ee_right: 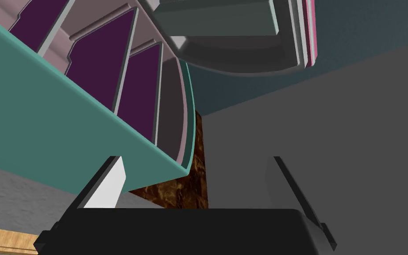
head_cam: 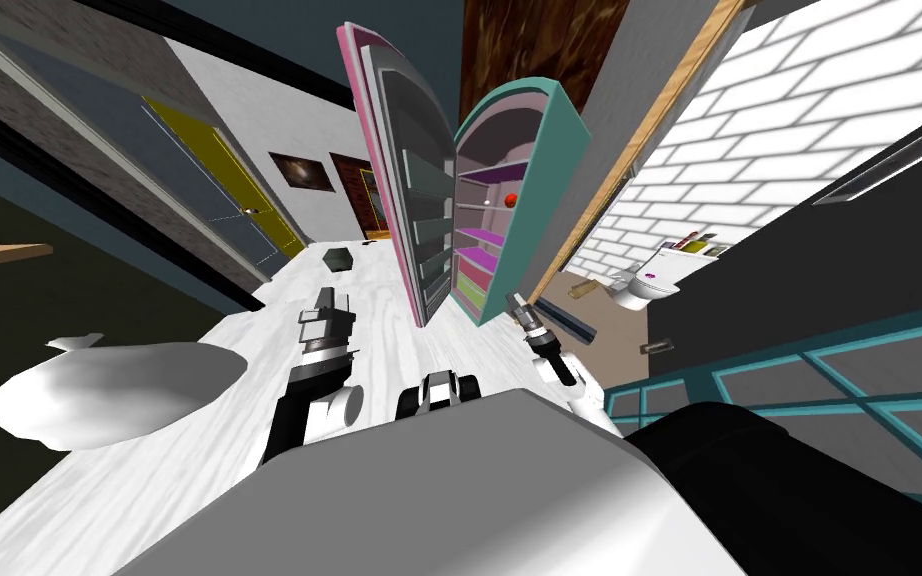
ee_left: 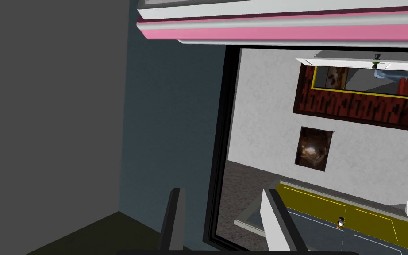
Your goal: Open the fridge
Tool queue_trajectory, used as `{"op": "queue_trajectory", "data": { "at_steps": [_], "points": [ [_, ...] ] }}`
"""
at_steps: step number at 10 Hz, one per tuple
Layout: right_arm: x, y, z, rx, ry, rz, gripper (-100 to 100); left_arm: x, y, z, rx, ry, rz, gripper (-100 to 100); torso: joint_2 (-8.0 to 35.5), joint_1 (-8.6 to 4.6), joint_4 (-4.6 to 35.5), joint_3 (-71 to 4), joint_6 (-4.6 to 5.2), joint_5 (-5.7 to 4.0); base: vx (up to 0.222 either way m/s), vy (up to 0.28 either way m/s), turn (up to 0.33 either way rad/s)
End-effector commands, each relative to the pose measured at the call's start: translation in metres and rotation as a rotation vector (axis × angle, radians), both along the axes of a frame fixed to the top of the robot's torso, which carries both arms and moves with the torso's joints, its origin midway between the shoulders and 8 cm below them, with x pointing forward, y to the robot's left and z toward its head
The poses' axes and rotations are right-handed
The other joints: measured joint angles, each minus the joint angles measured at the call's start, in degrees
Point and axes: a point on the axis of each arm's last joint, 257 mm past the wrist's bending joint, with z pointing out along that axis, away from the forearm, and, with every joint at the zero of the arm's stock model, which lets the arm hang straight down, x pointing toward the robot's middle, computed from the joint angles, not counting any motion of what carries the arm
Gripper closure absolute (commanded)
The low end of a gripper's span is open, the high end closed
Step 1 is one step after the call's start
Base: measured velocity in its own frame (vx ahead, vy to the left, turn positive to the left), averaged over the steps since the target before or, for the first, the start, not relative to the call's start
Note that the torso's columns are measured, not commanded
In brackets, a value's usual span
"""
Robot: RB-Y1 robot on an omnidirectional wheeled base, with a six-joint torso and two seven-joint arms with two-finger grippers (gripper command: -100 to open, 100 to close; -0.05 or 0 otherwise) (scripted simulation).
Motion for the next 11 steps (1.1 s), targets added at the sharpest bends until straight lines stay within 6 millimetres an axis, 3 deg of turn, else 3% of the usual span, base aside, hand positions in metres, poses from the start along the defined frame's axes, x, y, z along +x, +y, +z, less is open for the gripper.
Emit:
{"op": "queue_trajectory", "data": {
  "at_steps": [1,2,4,5,6,7,8,9,10,11],
  "points": [
    [0.005,-0.018,-0.013,-0.133,0.033,-0.031,-100,0.000,0.000,0.000,0.000,0.000,0.000,0,0.05,-0.15,0.01,0.03,0.03,-0.03,0.026,0.075,0.093],
    [0.005,-0.018,-0.013,-0.139,0.033,-0.029,-100,0.000,0.000,0.000,0.000,0.000,0.000,0,0.07,-0.14,0.02,0.04,0.01,-0.05,0.027,0.059,0.055],
    [0.010,-0.046,-0.026,-0.281,0.069,-0.081,-100,0.000,0.000,0.000,0.000,0.000,0.000,0,0.03,-0.12,0.01,0.02,0.01,-0.03,0.048,0.078,0.124],
    [0.011,-0.046,-0.024,-0.304,0.070,-0.071,-100,0.000,0.000,0.000,0.000,0.000,0.000,0,-0.07,0.01,-0.02,-0.04,-0.01,0.00,0.048,0.087,0.076],
    [0.013,-0.062,-0.030,-0.377,0.087,-0.098,-100,0.000,0.000,0.000,0.000,0.000,0.000,0,0.01,-0.01,0.00,-0.01,0.03,0.01,0.040,0.096,0.099],
    [0.014,-0.062,-0.029,-0.389,0.087,-0.093,-100,0.000,0.000,0.000,0.000,0.000,0.000,0,0.05,-0.03,0.02,0.04,0.01,-0.01,0.033,0.069,0.056],
    [0.016,-0.079,-0.033,-0.464,0.103,-0.120,-100,0.000,0.000,0.000,0.000,0.000,0.000,0,0.10,-0.14,0.03,0.06,0.03,-0.03,0.038,0.074,0.127],
    [0.016,-0.079,-0.031,-0.476,0.103,-0.115,-100,0.000,0.000,0.000,0.000,0.000,0.000,0,0.05,-0.12,0.02,0.04,0.00,-0.04,0.034,0.058,0.050],
    [0.018,-0.097,-0.034,-0.551,0.119,-0.144,-100,0.000,0.000,0.000,0.000,0.000,0.000,0,0.06,-0.15,0.02,0.04,0.04,-0.04,0.050,0.071,0.090],
    [0.019,-0.097,-0.033,-0.563,0.119,-0.139,-100,0.000,0.000,0.000,0.000,0.000,0.000,0,-0.01,-0.08,0.00,0.00,0.00,-0.03,0.037,0.055,0.063]
  ]
}}
